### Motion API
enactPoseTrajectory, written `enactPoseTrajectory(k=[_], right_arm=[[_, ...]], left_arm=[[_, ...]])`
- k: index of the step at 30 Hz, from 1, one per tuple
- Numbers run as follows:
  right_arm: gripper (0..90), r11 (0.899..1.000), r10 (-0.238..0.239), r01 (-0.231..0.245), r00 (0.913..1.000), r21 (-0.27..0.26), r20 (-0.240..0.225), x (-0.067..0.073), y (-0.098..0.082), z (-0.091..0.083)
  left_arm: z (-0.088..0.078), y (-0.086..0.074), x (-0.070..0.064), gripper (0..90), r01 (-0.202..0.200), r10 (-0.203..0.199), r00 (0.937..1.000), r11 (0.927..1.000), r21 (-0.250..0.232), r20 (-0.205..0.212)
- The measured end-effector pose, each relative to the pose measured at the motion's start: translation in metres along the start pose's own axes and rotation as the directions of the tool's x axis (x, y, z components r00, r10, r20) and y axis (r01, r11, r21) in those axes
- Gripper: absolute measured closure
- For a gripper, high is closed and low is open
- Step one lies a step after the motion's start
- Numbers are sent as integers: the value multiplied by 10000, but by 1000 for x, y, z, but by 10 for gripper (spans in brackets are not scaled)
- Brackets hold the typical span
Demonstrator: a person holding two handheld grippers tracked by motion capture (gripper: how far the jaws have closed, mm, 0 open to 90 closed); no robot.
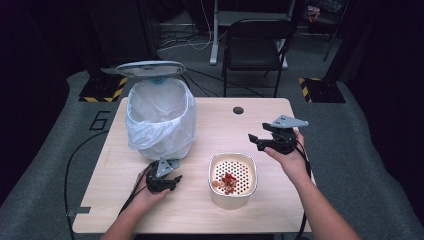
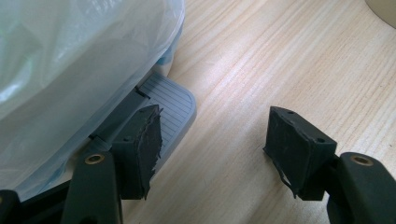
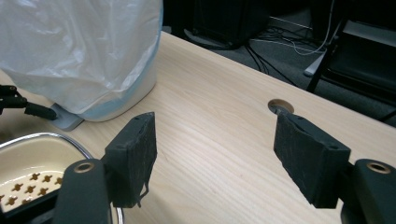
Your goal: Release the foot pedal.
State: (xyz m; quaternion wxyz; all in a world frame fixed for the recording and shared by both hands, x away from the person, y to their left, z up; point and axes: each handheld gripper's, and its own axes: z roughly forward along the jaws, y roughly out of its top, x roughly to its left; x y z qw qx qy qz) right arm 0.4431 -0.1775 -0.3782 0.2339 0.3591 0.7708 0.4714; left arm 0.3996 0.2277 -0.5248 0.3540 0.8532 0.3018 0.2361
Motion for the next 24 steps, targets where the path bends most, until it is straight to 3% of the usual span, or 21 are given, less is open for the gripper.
enactPoseTrajectory(k=[5, 9, 11, 17, 20, 21, 22, 23, 24], right_arm=[[298, 9992, 366, -359, 9985, -172, 413, -7, -19, -6], [298, 9975, 701, -692, 9958, -175, 585, -11, -36, -8], [297, 9970, 770, -768, 9945, -63, 709, -12, -43, -9], [298, 9966, 766, -797, 9908, 231, 1119, -12, -64, -11], [298, 9965, 701, -754, 9890, 358, 1300, -11, -73, -11], [297, 9961, 717, -778, 9886, 415, 1323, -10, -76, -11], [298, 9959, 679, -751, 9887, 498, 1334, -10, -79, -11], [298, 9954, 679, -764, 9883, 581, 1364, -9, -83, -11], [297, 9951, 696, -786, 9881, 606, 1375, -9, -86, -11]], left_arm=[[-2, 0, -4, 360, -277, 275, 9994, 9996, -77, -216], [-10, 2, -3, 356, -2, -5, 9998, 9994, -360, -195], [-16, 3, -2, 362, 444, -448, 9990, 9963, -739, -38], [-32, 0, 6, 366, 1621, -1598, 9864, 9844, -688, 378], [-37, -2, 10, 366, 2050, -2013, 9775, 9770, -588, 636], [-40, -2, 13, 366, 1968, -1935, 9785, 9795, -431, 711], [-41, -3, 13, 367, 2384, -2348, 9689, 9704, -395, 783], [-44, -4, 15, 367, 2219, -2191, 9717, 9748, -239, 886], [-48, -7, 15, 367, 2291, -2266, 9696, 9733, -171, 924]])
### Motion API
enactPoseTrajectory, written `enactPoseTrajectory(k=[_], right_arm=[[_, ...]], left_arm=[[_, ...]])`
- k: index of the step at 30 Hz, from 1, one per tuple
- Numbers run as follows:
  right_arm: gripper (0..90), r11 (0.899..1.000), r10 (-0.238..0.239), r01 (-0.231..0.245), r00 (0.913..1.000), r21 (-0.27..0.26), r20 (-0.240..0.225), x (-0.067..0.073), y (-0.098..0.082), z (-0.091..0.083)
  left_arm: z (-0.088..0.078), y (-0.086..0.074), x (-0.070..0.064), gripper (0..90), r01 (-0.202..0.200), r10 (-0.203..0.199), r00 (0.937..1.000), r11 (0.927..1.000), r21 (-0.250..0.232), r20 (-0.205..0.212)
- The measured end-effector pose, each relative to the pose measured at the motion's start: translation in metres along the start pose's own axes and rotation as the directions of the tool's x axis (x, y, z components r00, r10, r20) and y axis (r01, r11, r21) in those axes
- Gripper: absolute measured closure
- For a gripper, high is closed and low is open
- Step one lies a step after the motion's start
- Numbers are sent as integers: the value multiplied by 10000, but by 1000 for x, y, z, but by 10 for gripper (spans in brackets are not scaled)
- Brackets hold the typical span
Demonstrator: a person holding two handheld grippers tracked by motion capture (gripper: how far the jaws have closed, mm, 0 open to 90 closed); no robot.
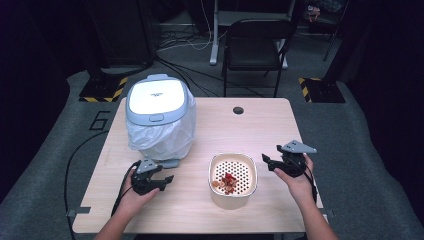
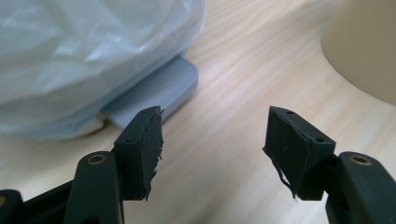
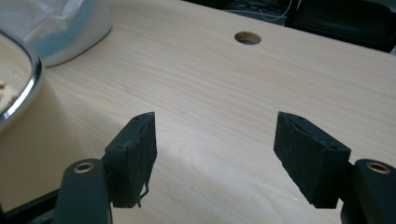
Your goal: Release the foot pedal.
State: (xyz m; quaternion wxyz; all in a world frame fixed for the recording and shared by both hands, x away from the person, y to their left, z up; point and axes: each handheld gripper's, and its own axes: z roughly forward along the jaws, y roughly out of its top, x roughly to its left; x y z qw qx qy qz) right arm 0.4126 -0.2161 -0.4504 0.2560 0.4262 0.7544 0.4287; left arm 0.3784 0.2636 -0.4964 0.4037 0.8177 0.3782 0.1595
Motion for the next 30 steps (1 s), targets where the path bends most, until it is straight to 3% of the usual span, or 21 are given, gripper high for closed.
enactPoseTrajectory(k=[1, 6, 7, 14, 19, 23, 25, 28, 30], right_arm=[[298, 9999, 132, -132, 9999, 83, 8, 0, -8, 1], [298, 9989, 261, -261, 9997, 391, 27, -2, -22, 7], [298, 9989, 261, -261, 9997, 391, 27, -2, -22, 7], [296, 9974, 396, -402, 9991, 591, 114, -6, -35, 13], [294, 9947, 390, -394, 9992, 946, 60, -9, -45, 18], [292, 9932, 546, -540, 9985, 1034, -32, -11, -50, 20], [290, 9932, 481, -478, 9988, 1057, 2, -11, -52, 21], [279, 9943, 194, -194, 9998, 1045, 11, -10, -54, 22], [273, 9939, 361, -358, 9993, 1047, -16, -9, -55, 22]], left_arm=[[-2, -2, 1, 368, -131, 131, 9998, 9999, -9, -129], [-17, -17, 9, 370, 186, -183, 9998, 9995, 251, -88], [-19, -19, 13, 370, -93, 99, 9998, 9995, 310, -185], [-24, -33, 32, 372, 524, -513, 9974, 9984, 218, -503], [-23, -42, 46, 367, 1410, -1386, 9868, 9897, 233, -837], [-23, -45, 54, 363, 1694, -1668, 9794, 9854, 141, -1137], [-22, -46, 56, 363, 1593, -1570, 9789, 9872, 70, -1304], [-20, -48, 61, 362, 1854, -1821, 9713, 9826, 73, -1531], [-21, -49, 64, 361, 2046, -2011, 9658, 9788, 47, -1635]])
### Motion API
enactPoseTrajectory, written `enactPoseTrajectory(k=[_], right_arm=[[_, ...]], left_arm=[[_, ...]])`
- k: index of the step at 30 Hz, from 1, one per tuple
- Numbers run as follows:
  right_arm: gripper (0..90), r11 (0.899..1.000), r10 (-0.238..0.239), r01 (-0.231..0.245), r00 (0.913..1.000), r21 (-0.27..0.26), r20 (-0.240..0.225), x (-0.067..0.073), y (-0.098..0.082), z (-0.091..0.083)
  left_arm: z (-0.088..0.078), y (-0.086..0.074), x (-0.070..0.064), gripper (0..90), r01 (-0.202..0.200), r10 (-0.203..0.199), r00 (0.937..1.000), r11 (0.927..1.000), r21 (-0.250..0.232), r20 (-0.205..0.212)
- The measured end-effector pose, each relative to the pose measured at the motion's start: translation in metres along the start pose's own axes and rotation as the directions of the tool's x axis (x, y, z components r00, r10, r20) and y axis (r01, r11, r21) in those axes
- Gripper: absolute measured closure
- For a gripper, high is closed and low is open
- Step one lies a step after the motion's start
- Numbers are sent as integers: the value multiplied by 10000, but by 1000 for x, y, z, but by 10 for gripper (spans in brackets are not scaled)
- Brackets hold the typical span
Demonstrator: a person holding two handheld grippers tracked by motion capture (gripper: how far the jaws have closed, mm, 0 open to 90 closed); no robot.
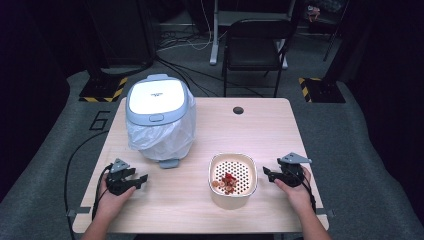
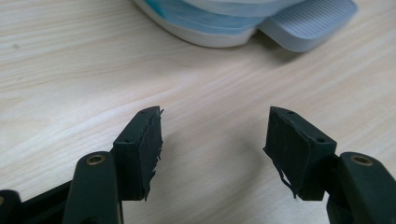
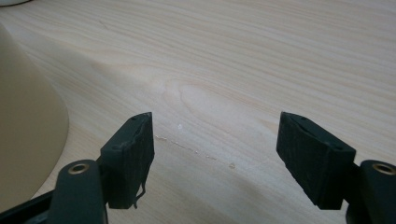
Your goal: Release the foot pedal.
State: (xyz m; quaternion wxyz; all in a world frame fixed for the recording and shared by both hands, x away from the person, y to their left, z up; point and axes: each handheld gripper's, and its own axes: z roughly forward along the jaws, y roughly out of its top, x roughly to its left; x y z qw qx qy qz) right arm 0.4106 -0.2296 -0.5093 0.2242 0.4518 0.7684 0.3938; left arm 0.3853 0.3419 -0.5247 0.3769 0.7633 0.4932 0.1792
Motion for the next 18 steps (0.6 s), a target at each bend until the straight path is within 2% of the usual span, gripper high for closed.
enactPoseTrajectory(k=[1, 3, 5, 6, 7, 8, 9, 12, 13, 14, 16, 18], right_arm=[[271, 10000, 17, -18, 9999, -68, -101, 0, -1, 1], [269, 10000, 66, -65, 9999, 61, -122, 0, -2, 3], [266, 9997, -181, 182, 9998, 163, -93, 0, -4, 5], [265, 9995, -239, 239, 9997, 215, -37, 1, -6, 7], [264, 9994, -183, 185, 9998, 278, -65, 1, -6, 7], [263, 9995, -122, 123, 9999, 280, -25, 1, -7, 8], [262, 9995, -80, 81, 10000, 301, -44, 1, -7, 8], [259, 9992, -200, 200, 9998, 344, -5, -1, -9, 9], [258, 9993, -116, 115, 9999, 364, 6, -1, -9, 8], [257, 9993, -56, 55, 10000, 383, 17, -2, -9, 8], [256, 9994, 68, -69, 10000, 347, 18, -3, -10, 8], [251, 9992, 77, -78, 10000, 384, 23, -3, -11, 8]], left_arm=[[0, 0, 1, 360, 159, -160, 9999, 9998, -88, -65], [0, -1, 3, 359, 182, -185, 9994, 9998, -120, -287], [0, -1, 5, 360, 277, -286, 9987, 9994, -212, -430], [-1, -1, 6, 358, 295, -299, 9987, 9995, -108, -417], [0, -1, 6, 357, 524, -539, 9974, 9981, -318, -480], [-2, -1, 7, 355, 511, -522, 9976, 9984, -245, -455], [-1, -1, 7, 350, 544, -562, 9973, 9978, -368, -482], [-1, 0, 7, 346, 503, -523, 9968, 9982, -340, -603], [-1, 0, 8, 341, 473, -486, 9966, 9986, -219, -662], [1, -1, 7, 340, 523, -547, 9959, 9980, -353, -715], [0, -1, 8, 340, 458, -468, 9965, 9988, -161, -698], [2, -1, 7, 340, 439, -457, 9958, 9987, -251, -797]])
